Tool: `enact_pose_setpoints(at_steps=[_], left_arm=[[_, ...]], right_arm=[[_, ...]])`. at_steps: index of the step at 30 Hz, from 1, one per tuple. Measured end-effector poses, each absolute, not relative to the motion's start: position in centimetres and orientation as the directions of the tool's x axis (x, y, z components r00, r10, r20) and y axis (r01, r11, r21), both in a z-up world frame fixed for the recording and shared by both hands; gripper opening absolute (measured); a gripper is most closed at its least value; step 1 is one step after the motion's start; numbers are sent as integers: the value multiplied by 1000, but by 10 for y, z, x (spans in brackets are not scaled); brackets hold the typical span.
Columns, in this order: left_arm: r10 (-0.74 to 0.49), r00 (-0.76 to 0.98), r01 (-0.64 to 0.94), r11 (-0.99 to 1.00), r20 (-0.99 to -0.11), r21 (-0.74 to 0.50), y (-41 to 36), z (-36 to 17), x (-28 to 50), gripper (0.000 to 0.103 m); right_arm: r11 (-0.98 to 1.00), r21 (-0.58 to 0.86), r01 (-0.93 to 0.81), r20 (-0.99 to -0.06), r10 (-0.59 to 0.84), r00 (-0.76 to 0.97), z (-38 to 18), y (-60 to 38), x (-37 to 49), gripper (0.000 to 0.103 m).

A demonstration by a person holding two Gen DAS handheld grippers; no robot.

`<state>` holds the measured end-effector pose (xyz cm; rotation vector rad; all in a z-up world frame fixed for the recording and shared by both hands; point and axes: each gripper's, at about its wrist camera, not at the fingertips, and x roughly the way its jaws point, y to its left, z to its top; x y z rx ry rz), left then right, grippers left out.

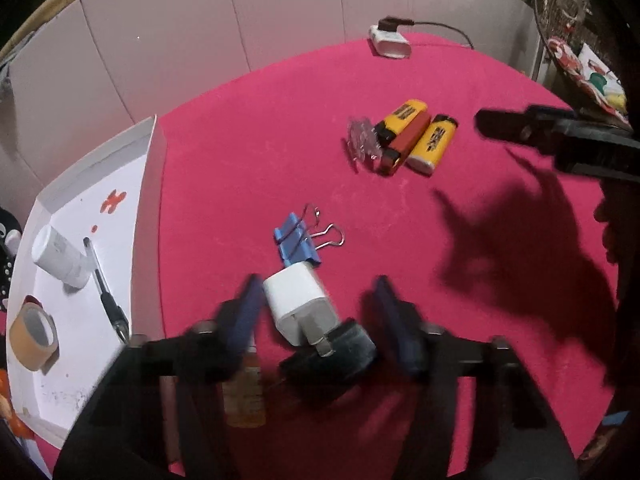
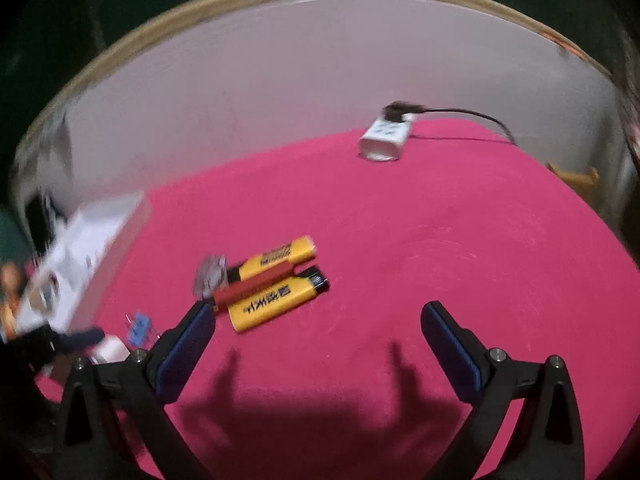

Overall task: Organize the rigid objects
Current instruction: 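Grasp the white charger with the left tool while the right tool grasps a yellow lighter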

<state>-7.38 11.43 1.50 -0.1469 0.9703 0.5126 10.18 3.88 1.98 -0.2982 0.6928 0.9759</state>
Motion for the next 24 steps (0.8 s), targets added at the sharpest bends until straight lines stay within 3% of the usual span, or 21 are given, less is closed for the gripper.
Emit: enact_pose_setpoints(at_steps=[1,4,14,15,16,17,24], left_arm=[[337,462,-480,873,-820,88,117,14,-74,34],[308,483,-481,876,-819,46,120,15,-79,27],[276,512,-494,869,-813,-16,127,19,-94,25],[275,516,-494,870,-811,-19,128,19,-96,25],[275,519,-493,870,-810,-21,129,19,-92,25],[275,521,-493,870,-808,-22,129,19,-92,25],[290,556,-496,868,-779,-31,126,28,-100,25]], right_arm=[[516,33,-856,-670,647,364,16,47,102,103],[462,-26,-887,-700,625,346,7,65,106,103],[338,-60,-939,-768,585,260,-13,101,104,102],[342,-46,-939,-772,585,251,-13,99,105,99],[346,-44,-937,-766,590,254,-12,96,104,85],[348,-37,-937,-758,602,253,-9,92,104,82],[399,47,-916,-724,645,244,3,46,96,82]])
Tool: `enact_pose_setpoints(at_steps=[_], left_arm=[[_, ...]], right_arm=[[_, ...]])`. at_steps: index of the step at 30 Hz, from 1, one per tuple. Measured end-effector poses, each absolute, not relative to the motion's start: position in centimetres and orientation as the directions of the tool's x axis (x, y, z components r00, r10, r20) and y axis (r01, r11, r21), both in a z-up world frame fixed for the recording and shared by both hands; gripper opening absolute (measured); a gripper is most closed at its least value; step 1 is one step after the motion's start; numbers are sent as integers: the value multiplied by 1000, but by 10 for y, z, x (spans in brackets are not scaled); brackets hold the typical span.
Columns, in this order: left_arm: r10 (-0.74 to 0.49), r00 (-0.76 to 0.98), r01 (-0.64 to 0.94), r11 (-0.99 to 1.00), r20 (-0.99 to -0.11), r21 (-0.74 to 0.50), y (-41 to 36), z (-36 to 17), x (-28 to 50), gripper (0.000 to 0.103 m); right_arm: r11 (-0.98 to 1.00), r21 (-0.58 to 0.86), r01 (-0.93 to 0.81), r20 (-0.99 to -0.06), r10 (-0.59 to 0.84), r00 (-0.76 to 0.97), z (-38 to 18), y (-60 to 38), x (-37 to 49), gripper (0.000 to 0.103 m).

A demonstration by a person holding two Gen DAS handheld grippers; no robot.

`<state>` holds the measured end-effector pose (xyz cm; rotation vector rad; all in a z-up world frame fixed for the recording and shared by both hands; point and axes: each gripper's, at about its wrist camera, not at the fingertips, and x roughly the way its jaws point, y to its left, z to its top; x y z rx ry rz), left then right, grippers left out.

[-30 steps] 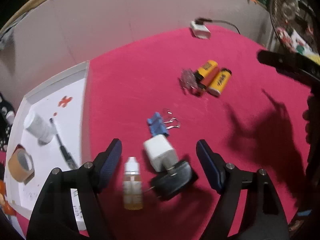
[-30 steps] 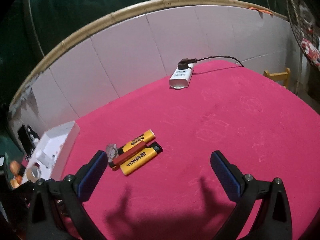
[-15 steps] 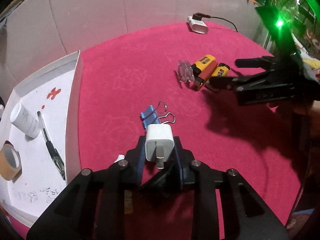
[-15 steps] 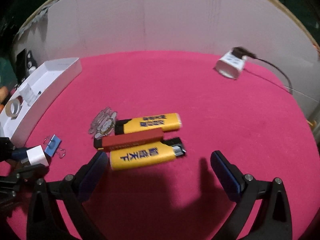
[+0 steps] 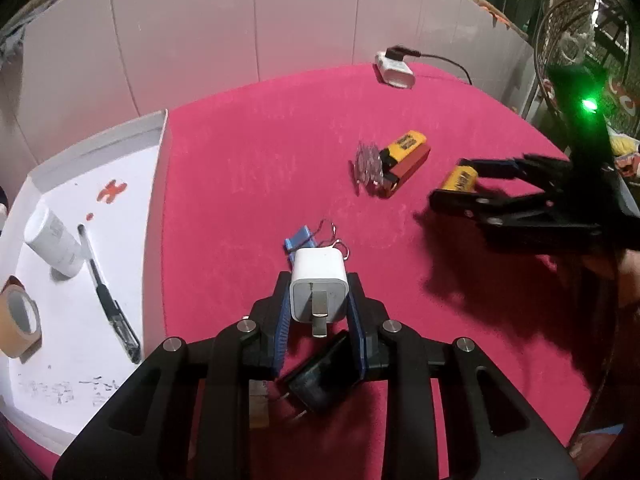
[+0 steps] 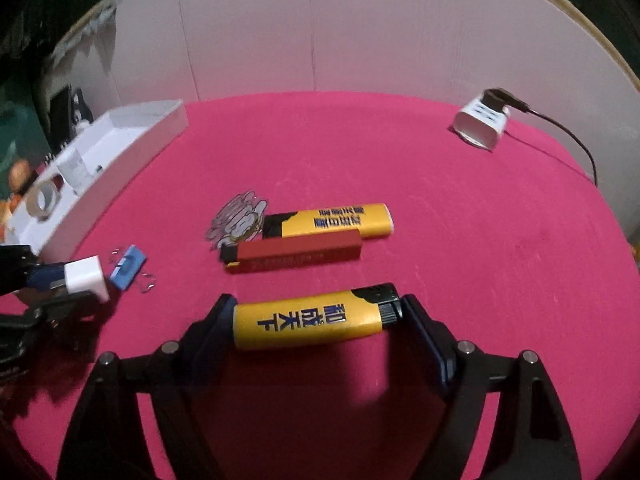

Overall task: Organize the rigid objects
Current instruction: 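Grasp the white charger with the left tool while the right tool grasps a yellow lighter, then carry the charger and yellow lighter into the tray and release both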

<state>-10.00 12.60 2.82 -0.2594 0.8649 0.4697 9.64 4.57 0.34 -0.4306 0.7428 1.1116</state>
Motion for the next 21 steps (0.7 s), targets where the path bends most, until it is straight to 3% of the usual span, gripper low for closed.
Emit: enact_pose_setpoints(at_steps=[13,21], left_arm=[[352,625,-514,858,-697,-28,106,71,-124,25],[379,654,-532,846,-655,-41,103,86,-135,25]], right_arm=[[415,197,-888,-489,827,278,73,-2,69,82],[348,214,-913,-449,865,224,84,11,46,82]])
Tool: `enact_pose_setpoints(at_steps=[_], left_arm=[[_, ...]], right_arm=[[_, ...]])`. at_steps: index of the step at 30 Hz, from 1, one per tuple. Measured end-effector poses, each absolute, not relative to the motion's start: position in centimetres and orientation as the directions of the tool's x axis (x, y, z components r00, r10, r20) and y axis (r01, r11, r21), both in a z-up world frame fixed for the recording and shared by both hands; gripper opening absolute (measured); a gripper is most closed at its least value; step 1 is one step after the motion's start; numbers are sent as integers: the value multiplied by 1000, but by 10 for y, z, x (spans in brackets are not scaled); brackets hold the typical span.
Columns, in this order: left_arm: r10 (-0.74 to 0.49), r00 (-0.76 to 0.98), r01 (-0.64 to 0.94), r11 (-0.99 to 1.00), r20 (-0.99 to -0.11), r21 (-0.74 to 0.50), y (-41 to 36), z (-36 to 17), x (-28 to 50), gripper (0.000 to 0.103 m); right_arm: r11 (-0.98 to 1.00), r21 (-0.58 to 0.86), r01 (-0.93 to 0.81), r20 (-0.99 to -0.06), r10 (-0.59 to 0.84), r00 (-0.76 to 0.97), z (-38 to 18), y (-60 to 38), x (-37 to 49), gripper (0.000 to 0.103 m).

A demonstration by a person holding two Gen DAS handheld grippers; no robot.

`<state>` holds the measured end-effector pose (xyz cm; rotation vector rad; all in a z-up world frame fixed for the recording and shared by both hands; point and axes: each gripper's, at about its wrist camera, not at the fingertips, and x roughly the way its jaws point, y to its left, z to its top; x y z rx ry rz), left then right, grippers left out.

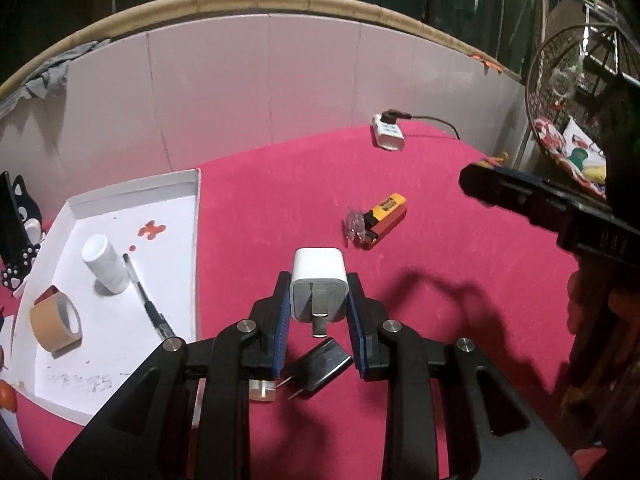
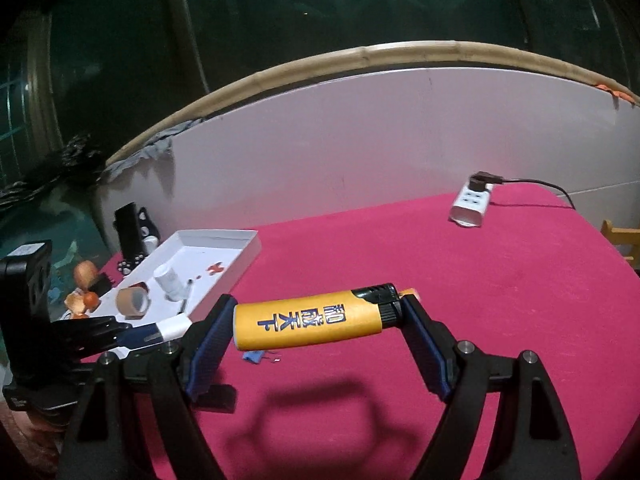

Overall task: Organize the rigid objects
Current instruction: 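Carry the charger and yellow lighter into the tray and release both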

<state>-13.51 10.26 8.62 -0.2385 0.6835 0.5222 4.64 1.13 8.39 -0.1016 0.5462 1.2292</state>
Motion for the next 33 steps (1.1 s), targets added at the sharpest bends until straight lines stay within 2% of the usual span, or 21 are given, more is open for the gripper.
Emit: enact_pose_setpoints(at_steps=[7,14,22,26,33], left_arm=[[413,673,-566,821,-613,-68,111,102,-157,25],[465,679,-608,790,-568,-79,117,130,-199,25],[562,660,-684,724,-499,-90,109,159,-268,25],[589,645,-710,698,-488,-97,103,162,-290,25],[639,599,-756,649,-483,-79,114,170,-304,25]], right_arm=[[295,204,-933,-428,884,186,95,25,19,82],[236,181,-955,-321,932,169,124,18,-11,82],[197,121,-973,-240,957,164,166,-21,-32,82],[198,134,-971,-201,965,169,173,-40,-35,82],[148,151,-977,-207,972,115,179,-17,-43,82]])
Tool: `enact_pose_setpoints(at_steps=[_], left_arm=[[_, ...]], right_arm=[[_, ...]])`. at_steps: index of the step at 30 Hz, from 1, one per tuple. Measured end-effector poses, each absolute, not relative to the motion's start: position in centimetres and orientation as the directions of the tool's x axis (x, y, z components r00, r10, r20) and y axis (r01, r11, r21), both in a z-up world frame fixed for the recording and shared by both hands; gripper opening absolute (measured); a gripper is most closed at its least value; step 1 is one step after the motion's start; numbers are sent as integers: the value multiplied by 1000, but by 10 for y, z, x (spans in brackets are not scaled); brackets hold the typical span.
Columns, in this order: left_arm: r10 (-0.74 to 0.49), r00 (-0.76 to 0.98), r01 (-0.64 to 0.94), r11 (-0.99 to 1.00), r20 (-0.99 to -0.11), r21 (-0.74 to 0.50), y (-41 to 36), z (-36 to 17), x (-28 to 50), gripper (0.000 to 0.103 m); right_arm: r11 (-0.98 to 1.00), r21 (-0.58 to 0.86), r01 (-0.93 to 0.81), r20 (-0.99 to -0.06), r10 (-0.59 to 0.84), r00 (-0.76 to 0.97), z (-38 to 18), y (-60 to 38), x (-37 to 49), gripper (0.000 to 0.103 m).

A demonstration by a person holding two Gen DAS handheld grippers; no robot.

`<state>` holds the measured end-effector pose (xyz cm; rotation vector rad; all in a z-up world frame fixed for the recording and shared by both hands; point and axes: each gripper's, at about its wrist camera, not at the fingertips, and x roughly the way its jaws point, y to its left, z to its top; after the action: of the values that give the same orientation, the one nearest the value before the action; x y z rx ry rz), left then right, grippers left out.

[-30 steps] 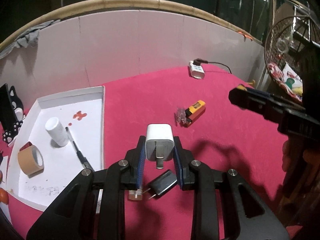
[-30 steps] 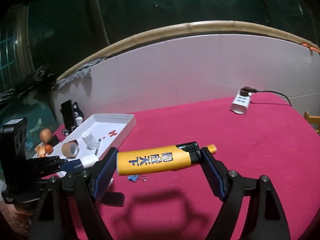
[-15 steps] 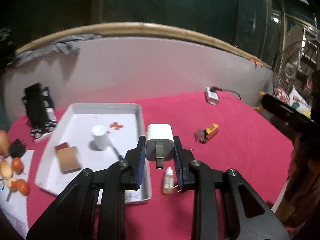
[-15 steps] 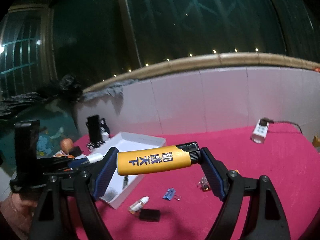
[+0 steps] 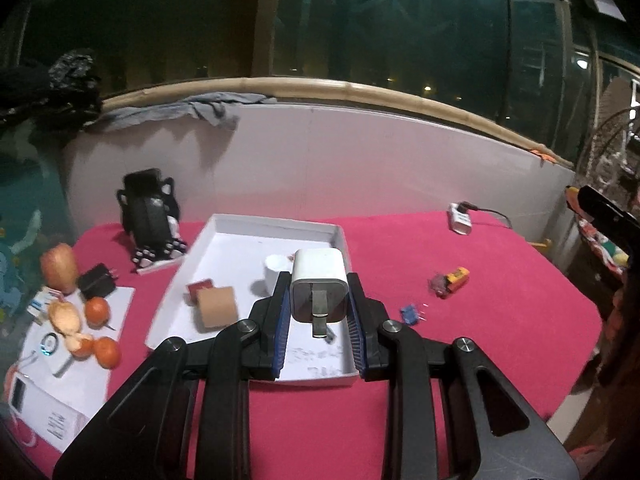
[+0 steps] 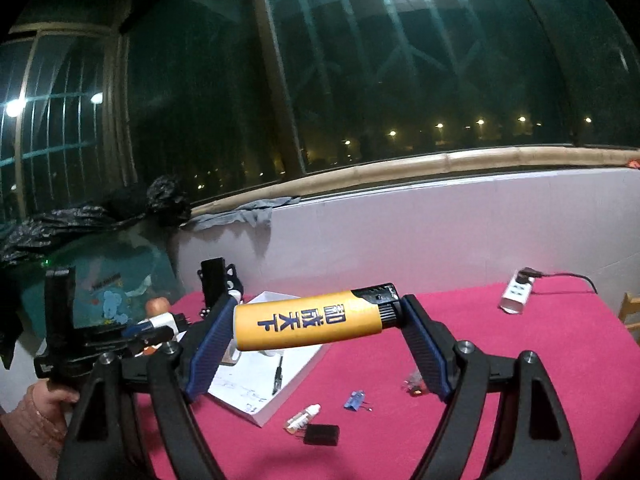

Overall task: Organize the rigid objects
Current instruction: 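Carry the charger and yellow lighter into the tray and release both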

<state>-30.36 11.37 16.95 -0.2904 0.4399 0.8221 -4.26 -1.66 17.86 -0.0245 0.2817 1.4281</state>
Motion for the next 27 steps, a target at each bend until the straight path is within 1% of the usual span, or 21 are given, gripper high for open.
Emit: enact_pose_setpoints(at_steps=[7,11,15,21,27], left_arm=[[707,563,-804,588,-428,-85,125,192,-336,25],[731,537,-825,558,-420,-85,138,196,-349,25],[733,523,-835,543,-434,-89,155,192,-350,25],[724,506,-842,532,-470,-87,184,178,-343,25],[707,479,-856,509,-521,-96,221,155,-338,25]], right_arm=[[65,89,-994,-168,984,49,199,23,-79,82],[24,66,-998,-171,985,12,205,50,-99,82],[-7,53,-999,-198,980,-17,199,76,-114,82],[-28,73,-997,-262,964,-47,183,113,-124,82],[-32,101,-994,-295,954,-60,166,133,-126,82]])
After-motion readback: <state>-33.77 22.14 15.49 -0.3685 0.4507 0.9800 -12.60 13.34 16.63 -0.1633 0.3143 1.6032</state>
